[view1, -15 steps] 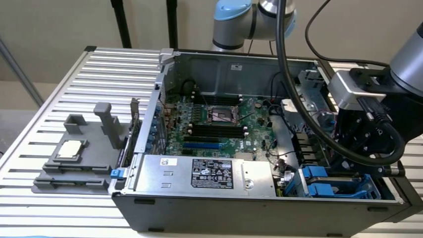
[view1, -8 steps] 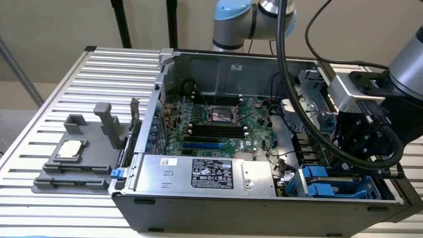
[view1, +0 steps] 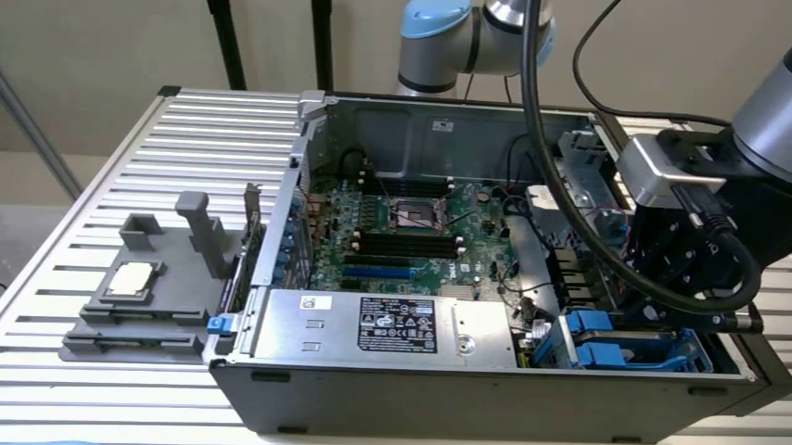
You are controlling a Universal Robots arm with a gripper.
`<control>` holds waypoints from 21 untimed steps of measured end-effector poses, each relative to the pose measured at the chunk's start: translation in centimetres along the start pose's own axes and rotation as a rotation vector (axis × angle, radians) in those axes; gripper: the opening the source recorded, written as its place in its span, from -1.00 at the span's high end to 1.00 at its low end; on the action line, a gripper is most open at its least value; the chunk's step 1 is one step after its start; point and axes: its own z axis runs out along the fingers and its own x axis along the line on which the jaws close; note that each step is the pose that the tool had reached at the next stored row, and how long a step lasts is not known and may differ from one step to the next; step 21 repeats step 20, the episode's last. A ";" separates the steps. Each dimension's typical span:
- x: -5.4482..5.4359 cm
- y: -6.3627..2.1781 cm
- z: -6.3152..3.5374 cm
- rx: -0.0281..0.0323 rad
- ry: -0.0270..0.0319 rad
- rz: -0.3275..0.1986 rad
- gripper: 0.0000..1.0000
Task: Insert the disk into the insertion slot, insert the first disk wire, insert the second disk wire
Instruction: 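Insert the second disk wire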
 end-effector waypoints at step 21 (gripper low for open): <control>0.0 2.61 -1.52 0.0268 0.0008 0.000 0.51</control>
